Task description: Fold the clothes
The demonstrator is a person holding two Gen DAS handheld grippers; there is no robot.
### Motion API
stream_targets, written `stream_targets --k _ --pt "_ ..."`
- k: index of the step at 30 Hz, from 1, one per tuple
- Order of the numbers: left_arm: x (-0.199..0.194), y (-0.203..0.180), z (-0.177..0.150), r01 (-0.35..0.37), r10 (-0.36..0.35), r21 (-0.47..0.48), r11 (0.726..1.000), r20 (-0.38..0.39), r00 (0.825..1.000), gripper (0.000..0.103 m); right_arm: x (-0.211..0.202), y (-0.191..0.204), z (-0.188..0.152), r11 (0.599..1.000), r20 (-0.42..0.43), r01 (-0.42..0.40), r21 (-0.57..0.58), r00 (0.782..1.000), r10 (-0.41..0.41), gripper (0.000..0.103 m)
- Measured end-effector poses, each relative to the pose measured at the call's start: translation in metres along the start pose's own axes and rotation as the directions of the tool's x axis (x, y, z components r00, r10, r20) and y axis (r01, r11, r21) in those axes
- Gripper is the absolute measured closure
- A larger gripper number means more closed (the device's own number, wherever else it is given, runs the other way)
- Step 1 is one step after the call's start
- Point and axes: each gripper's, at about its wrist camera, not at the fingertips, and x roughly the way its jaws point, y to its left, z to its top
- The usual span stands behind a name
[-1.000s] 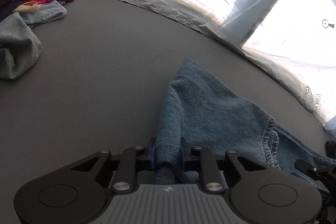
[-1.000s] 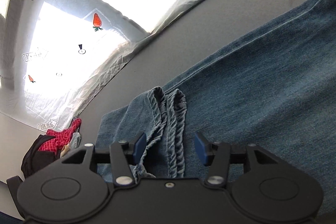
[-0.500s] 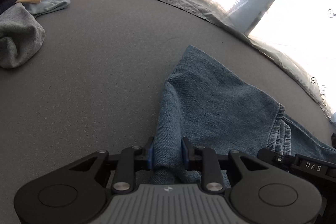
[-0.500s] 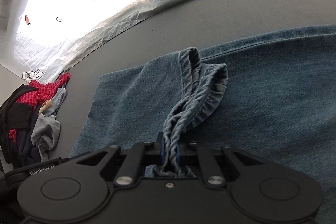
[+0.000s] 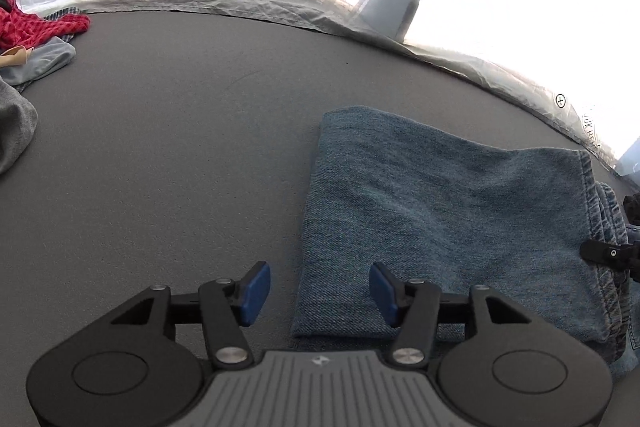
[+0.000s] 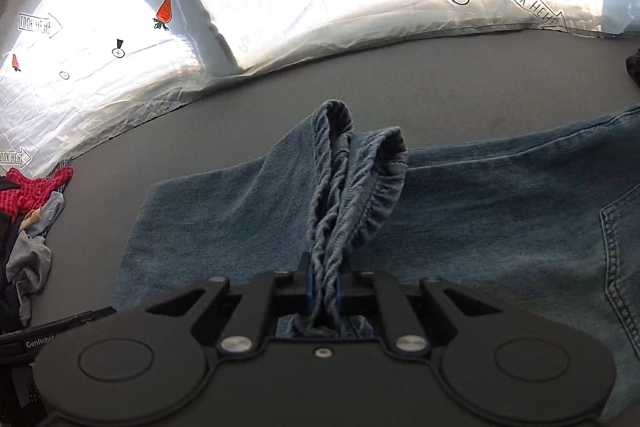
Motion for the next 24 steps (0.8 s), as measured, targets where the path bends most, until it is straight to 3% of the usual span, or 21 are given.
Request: stream_targets --k 4,8,13,16,17,19,24 --pt "0.011 -0.003 -0.009 -0.022 0.021 -0.021 1.000 -0.016 1.000 0.043 0.020 -0.011 -0.015 0.999 -0.041 0.031 -0.034 0.999 -0.033 0.086" --pt "0.014 0.005 -0.013 -0.041 0.040 -0.097 0.994 -0.017 0.999 0.027 0.034 -0.006 -0.019 0.991 -0.045 0.064 -0.121 0.997 -0.070 0.081" --pt "0.011 0.009 -0.018 -0.051 0.048 -0.148 0.988 -0.018 0.999 0.025 0.036 -0.004 -0.015 0.993 -0.044 0.046 -0.111 0.998 -0.051 0.064" --pt "0.010 0.004 -0.022 -0.061 0.060 -0.136 0.989 -0.015 0.998 0.025 0.033 -0.008 -0.016 0.995 -0.042 0.030 -0.093 0.999 -0.034 0.063" --pt "0.009 0.004 -0.022 -0.061 0.059 -0.142 0.988 -0.014 0.998 0.028 0.031 -0.011 -0.017 0.997 -0.044 0.022 -0.075 0.999 -0.025 0.063" --pt "0.007 0.003 -0.022 -0.033 0.032 -0.168 0.985 -0.011 0.999 0.049 0.024 -0.019 -0.020 1.000 -0.049 0.014 -0.022 0.999 -0.015 0.061" --pt "-0.003 0.001 -0.020 -0.009 0.010 -0.228 0.974 0.006 1.000 0.073 0.000 -0.032 -0.026 0.998 -0.008 0.011 0.069 1.000 -0.011 0.060"
